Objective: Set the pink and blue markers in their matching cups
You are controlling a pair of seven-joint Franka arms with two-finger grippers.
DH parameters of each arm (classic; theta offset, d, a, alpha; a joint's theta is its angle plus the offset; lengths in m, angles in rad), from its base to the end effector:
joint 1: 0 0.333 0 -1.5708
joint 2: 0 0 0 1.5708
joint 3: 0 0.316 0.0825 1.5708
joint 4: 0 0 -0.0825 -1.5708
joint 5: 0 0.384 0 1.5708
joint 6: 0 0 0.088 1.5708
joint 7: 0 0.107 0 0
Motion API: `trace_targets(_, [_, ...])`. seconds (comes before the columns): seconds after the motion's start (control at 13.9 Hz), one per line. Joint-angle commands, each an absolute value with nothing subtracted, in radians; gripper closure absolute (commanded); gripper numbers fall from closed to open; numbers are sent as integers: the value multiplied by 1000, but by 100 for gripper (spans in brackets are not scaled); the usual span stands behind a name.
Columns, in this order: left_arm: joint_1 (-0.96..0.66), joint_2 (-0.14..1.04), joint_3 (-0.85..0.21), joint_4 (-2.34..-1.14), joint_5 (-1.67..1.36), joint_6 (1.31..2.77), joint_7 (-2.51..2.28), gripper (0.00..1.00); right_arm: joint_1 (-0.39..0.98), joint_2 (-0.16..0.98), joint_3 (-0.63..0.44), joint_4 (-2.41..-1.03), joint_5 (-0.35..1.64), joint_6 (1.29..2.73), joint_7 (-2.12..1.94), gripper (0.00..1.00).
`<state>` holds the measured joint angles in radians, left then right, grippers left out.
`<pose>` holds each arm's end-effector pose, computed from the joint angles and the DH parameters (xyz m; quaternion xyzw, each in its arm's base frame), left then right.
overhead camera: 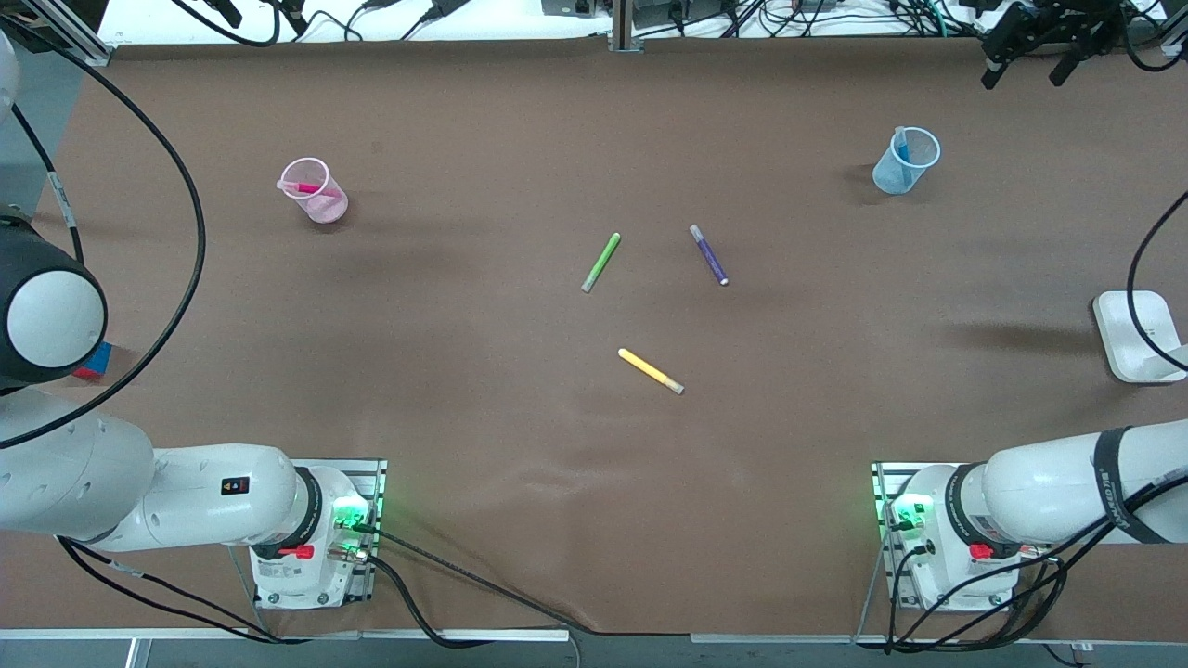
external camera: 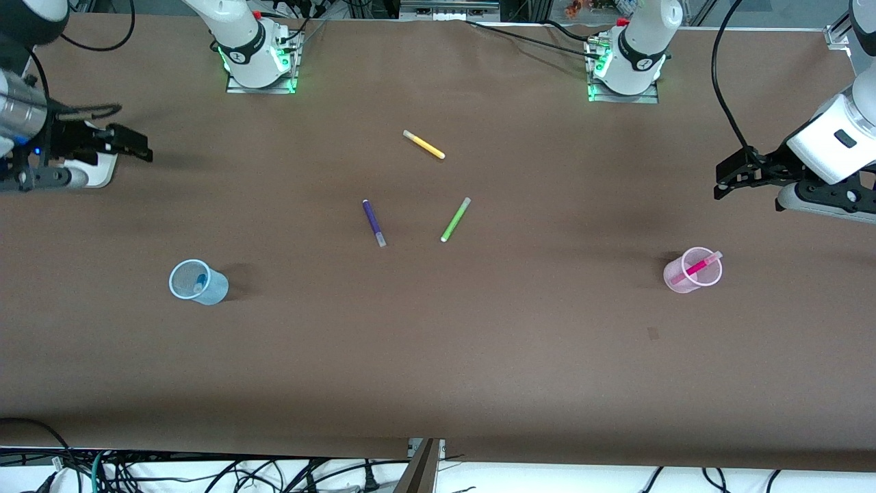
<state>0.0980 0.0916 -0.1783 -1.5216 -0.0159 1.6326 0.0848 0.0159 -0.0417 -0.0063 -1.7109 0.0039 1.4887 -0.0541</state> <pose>0.5862 -0.0440 0.6019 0.9965 -0.0816 0.0105 0.0160 0.5268 0.0054 0.5755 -0.9954 -0.0317 0.0901 0.0041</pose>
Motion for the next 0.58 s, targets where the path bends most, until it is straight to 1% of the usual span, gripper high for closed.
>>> trace_targets(0.0, [106, 71, -186, -1543, -21, 1643, 84, 0, 14, -129, -5, -1758, -35, 1457, -43, 0])
trace_targets(0.14, [106, 71, -186, -1543, -21, 1643, 83, 0, 14, -147, -6, -1747, -38, 1450, -46, 0])
trace_targets(0.5, [107, 72, -186, -1542, -23, 1643, 84, 0, 12, -147, -3, -1709, -31, 1404, -8, 0])
